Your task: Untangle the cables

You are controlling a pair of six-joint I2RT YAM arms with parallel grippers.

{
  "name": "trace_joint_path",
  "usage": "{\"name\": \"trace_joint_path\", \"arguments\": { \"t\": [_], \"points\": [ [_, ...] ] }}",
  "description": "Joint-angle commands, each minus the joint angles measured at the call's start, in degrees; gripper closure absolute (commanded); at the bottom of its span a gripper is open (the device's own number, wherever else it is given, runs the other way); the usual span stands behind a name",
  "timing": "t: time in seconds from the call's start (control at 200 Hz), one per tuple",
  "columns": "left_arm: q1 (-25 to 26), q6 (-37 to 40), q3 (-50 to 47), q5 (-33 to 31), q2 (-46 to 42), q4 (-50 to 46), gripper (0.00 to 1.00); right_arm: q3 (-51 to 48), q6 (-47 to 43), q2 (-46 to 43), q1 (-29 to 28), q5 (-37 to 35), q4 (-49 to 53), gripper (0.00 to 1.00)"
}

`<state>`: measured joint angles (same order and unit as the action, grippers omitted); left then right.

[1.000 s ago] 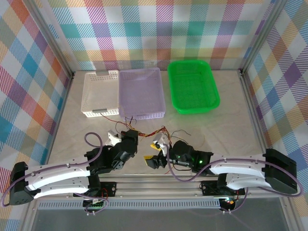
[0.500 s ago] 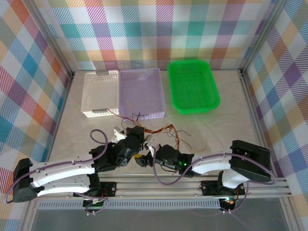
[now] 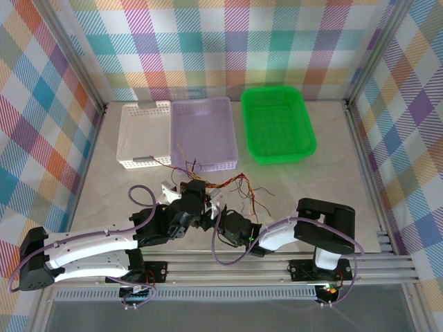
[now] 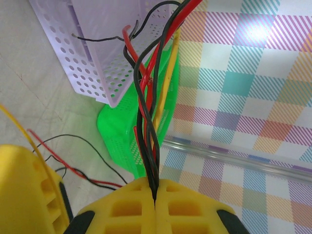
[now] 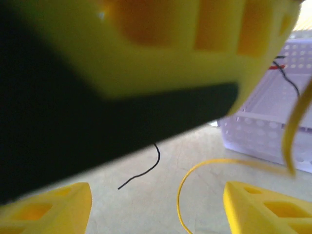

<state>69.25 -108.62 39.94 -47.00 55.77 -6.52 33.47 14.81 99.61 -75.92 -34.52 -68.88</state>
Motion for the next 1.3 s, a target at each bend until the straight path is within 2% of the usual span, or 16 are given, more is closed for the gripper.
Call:
{"name": "trace_joint_path", "arguments": {
  "t": [0.0, 0.16, 0.295, 0.505, 0.64, 0.765, 0.865, 0.995, 1.295],
  "points": [
    [1.7, 0.9, 1.7, 2.6, -0.1, 4.7, 1.00, 2.7, 1.9, 2.8, -0.2, -4.0, -3.0, 0.29],
    [2.2, 1.4, 2.5, 2.1, -0.2, 4.4, 1.00, 1.8, 7.8, 4.1, -0.2, -8.4, -2.2, 0.30],
    [2.2, 2.1, 2.6, 1.4, -1.2, 4.0, 1.00, -0.2, 9.4, 5.0, -0.1, -10.8, -2.4, 0.30],
    [3.0, 2.6, 4.1, 2.1, 0.8, 5.3, 1.00, 0.1, 12.4, 6.6, 0.0, -10.5, -3.0, 0.29],
    [4.1, 3.5, 4.5, 0.8, 0.5, 5.3, 1.00, -1.0, 12.5, 9.1, 0.0, -8.7, -11.7, 0.28],
    [4.5, 3.5, 4.4, 0.7, 0.4, 5.5, 1.00, -0.4, 13.2, 8.4, 0.0, -7.0, -11.7, 0.29],
    [5.0, 3.6, 4.3, 0.4, 0.2, 5.6, 1.00, -0.2, 12.9, 7.8, 0.1, -8.5, -11.7, 0.31],
    [5.9, 4.0, 4.5, -0.5, 0.1, 6.0, 1.00, -1.1, 16.2, 7.9, 1.0, -12.2, -11.5, 0.36],
    [6.6, 5.1, 4.8, -0.6, 0.3, 7.0, 1.00, -2.4, 20.4, 7.8, 2.0, -11.9, -11.7, 0.74]
  ]
}}
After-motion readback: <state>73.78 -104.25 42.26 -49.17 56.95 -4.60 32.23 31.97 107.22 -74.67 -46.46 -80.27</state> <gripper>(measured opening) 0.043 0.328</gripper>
